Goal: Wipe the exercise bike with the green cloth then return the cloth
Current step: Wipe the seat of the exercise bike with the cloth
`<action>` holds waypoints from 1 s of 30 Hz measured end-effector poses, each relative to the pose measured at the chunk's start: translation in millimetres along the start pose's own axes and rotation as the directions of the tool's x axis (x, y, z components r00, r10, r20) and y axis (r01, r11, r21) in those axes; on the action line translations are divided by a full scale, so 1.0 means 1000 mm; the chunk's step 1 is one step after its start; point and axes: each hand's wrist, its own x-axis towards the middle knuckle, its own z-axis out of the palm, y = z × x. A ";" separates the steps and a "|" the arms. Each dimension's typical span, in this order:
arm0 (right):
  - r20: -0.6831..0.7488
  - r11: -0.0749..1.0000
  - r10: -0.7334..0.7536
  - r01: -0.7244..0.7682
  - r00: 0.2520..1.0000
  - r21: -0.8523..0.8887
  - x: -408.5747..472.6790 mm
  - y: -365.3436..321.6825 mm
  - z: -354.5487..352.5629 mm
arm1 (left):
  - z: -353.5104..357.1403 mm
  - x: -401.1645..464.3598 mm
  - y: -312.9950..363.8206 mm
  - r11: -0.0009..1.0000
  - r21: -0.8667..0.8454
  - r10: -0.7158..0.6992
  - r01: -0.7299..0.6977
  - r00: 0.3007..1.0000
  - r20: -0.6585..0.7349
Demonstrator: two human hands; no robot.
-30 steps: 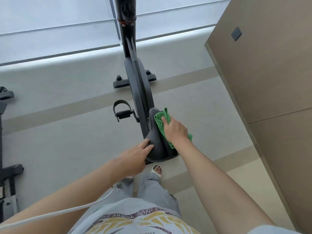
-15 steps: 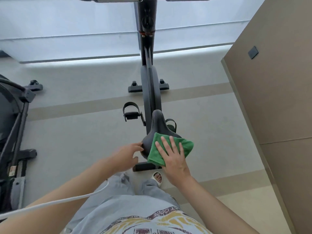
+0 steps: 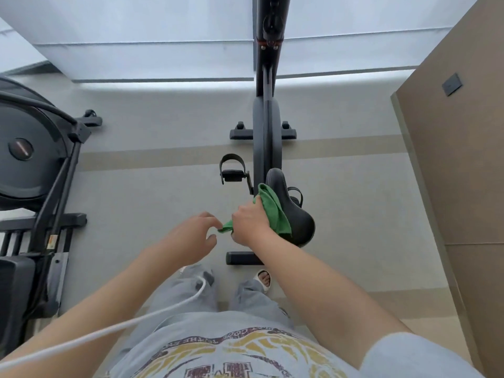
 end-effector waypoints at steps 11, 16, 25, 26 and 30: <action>-0.368 0.944 0.144 -0.017 0.919 0.328 -0.061 0.031 0.051 | -0.011 0.029 0.009 0.979 -0.041 0.202 -0.200 0.978 0.048; -0.220 0.776 0.534 -0.370 0.817 0.510 -0.102 0.042 0.074 | 0.001 0.045 0.026 0.935 -0.026 0.353 -0.353 0.925 0.142; 0.015 0.543 0.708 -0.557 0.706 0.628 -0.045 0.090 0.042 | 0.031 0.051 0.032 0.922 0.101 0.300 -0.373 0.856 0.422; 0.021 0.548 0.690 -0.542 0.723 0.637 -0.036 0.097 0.039 | 0.031 0.051 0.032 0.921 0.112 0.293 -0.372 0.855 0.429; 0.033 0.548 0.622 -0.464 0.782 0.696 -0.003 0.123 0.032 | 0.033 0.052 0.035 0.930 0.127 0.259 -0.344 0.862 0.436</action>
